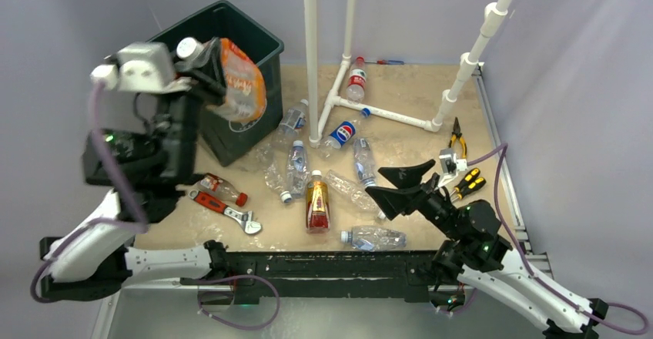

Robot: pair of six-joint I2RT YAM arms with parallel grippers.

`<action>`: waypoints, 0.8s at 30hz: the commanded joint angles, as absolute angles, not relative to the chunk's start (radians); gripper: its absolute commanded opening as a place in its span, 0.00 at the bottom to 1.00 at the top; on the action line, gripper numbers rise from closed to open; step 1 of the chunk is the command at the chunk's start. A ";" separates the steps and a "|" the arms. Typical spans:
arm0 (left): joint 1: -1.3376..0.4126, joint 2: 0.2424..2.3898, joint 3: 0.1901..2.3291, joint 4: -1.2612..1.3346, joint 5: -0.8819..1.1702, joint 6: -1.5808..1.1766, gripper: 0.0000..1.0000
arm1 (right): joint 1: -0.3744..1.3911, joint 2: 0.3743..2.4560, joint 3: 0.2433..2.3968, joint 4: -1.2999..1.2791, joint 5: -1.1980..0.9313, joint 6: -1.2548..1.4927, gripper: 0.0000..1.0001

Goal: Put the plastic bottles in the bin
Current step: Place the plastic bottle in the trash bin.

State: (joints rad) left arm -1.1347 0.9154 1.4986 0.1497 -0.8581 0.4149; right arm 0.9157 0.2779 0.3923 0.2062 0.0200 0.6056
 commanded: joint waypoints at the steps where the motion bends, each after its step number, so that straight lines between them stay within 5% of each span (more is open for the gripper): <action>1: -1.114 1.126 1.619 0.433 -1.020 0.791 0.00 | 0.917 0.261 0.384 0.180 0.123 0.629 0.99; 5: -0.787 1.376 2.015 -0.025 -0.857 0.451 0.00 | 0.917 0.310 0.435 0.140 0.111 0.594 0.99; 10: -0.621 1.538 2.138 -0.081 -0.816 0.321 0.00 | 0.917 0.344 0.518 0.064 0.082 0.564 0.99; 16: -0.344 1.602 2.190 -0.238 -0.668 -0.018 0.00 | 0.917 0.342 0.584 -0.032 0.065 0.522 0.99; 24: -0.238 1.629 2.147 -0.175 -0.643 -0.052 0.00 | 0.917 0.349 0.574 -0.040 0.059 0.501 0.99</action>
